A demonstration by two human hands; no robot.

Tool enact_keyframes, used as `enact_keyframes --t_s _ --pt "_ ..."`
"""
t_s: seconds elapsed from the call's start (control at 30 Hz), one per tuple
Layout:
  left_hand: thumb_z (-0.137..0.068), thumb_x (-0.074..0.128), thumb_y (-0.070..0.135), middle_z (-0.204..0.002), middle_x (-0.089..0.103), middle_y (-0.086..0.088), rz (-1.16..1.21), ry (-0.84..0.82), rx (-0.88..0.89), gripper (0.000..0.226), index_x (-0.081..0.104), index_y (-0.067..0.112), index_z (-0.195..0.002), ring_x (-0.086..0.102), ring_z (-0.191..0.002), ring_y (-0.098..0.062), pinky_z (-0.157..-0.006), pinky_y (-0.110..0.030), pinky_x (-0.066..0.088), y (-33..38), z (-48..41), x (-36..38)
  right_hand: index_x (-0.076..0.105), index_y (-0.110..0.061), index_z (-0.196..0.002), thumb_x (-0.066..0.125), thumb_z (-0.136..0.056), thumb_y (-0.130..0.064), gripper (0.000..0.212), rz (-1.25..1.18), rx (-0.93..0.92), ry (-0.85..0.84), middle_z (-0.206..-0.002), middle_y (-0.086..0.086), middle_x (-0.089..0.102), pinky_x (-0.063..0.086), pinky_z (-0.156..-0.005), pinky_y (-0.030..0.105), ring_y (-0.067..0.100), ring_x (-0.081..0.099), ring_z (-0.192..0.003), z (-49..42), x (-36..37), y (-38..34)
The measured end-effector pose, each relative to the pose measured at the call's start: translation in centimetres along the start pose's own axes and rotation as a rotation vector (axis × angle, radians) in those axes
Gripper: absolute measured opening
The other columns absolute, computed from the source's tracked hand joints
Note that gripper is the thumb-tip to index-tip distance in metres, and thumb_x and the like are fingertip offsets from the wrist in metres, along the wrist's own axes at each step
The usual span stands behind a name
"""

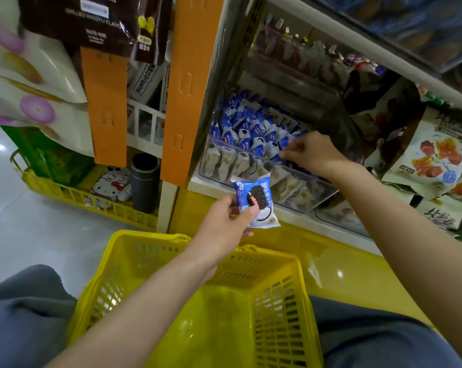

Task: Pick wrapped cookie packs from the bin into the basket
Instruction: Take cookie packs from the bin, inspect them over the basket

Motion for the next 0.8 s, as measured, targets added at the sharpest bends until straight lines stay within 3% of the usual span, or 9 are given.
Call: enact_keyframes --t_s 0.07,0.17,0.33,0.5,0.63,0.8 --pt "-0.092 0.054 0.014 -0.111 0.061 -0.009 0.027 0.004 -0.004 0.008 0.054 0.021 -0.096 0.058 -0.077 -0.006 -0.066 -0.019 0.053 0.1 -0.2 0.4 0.067 -0.010 -0.076 0.066 -0.083 -0.033 0.024 0.040 0.033 -0.006 -0.082 0.008 0.066 0.044 -0.071 0.028 0.008 0.055 -0.067 -0.5 0.1 0.0" --pt "-0.092 0.054 0.014 -0.112 0.060 -0.006 0.060 0.011 -0.001 0.021 0.054 0.012 -0.113 0.057 -0.077 -0.005 -0.065 -0.018 0.052 0.3 -0.4 0.9 0.069 0.003 -0.088 0.067 -0.082 -0.035 0.039 0.119 0.087 -0.015 -0.089 0.019 0.068 0.051 -0.082 0.041 0.027 0.063 -0.082 -1.0 0.3 0.1" --pt "-0.092 0.054 0.017 -0.112 0.060 -0.003 0.081 0.027 -0.003 0.028 0.052 0.012 -0.119 0.058 -0.078 -0.004 -0.068 -0.020 0.054 0.5 -0.8 1.0 0.070 -0.009 -0.078 0.072 -0.079 -0.031 0.022 0.017 0.077 -0.090 -0.078 0.009 0.068 0.051 -0.068 0.030 0.010 0.055 -0.059 -1.2 0.7 0.0" --pt "-0.092 0.054 0.020 -0.109 0.060 -0.002 0.081 0.059 0.014 0.023 0.050 0.017 -0.114 0.060 -0.079 -0.006 -0.064 -0.018 0.053 1.0 -0.9 0.6 0.068 -0.013 -0.081 0.068 -0.082 -0.019 0.007 -0.113 0.049 -0.076 -0.084 0.004 0.068 0.046 -0.068 0.021 0.008 0.058 -0.074 -0.9 1.2 -0.6" --pt "-0.093 0.052 0.023 -0.109 0.060 0.000 0.069 0.071 0.015 0.022 0.049 0.019 -0.115 0.061 -0.076 -0.006 -0.068 -0.021 0.054 1.0 -0.9 0.4 0.065 -0.007 -0.084 0.062 -0.086 -0.013 0.007 -0.141 -0.001 -0.026 -0.074 0.001 0.063 0.051 -0.072 0.027 0.008 0.054 -0.063 -0.3 0.7 -1.1" --pt "-0.095 0.048 0.025 -0.102 0.060 -0.001 0.075 0.053 0.016 0.018 0.052 0.017 -0.111 0.062 -0.070 -0.008 -0.062 -0.019 0.053 0.5 -0.8 0.8 0.052 -0.021 -0.074 0.056 -0.090 -0.011 0.019 -0.288 0.013 0.190 -0.072 -0.004 0.057 0.057 -0.068 0.031 0.017 0.061 -0.069 2.3 -2.1 -0.8"
Point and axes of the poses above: each hand's wrist, its own z-axis away from the middle knuckle, its own x-axis out of the palm, y = z × x, the point moved 7 cm from there along -z, towards the middle knuckle
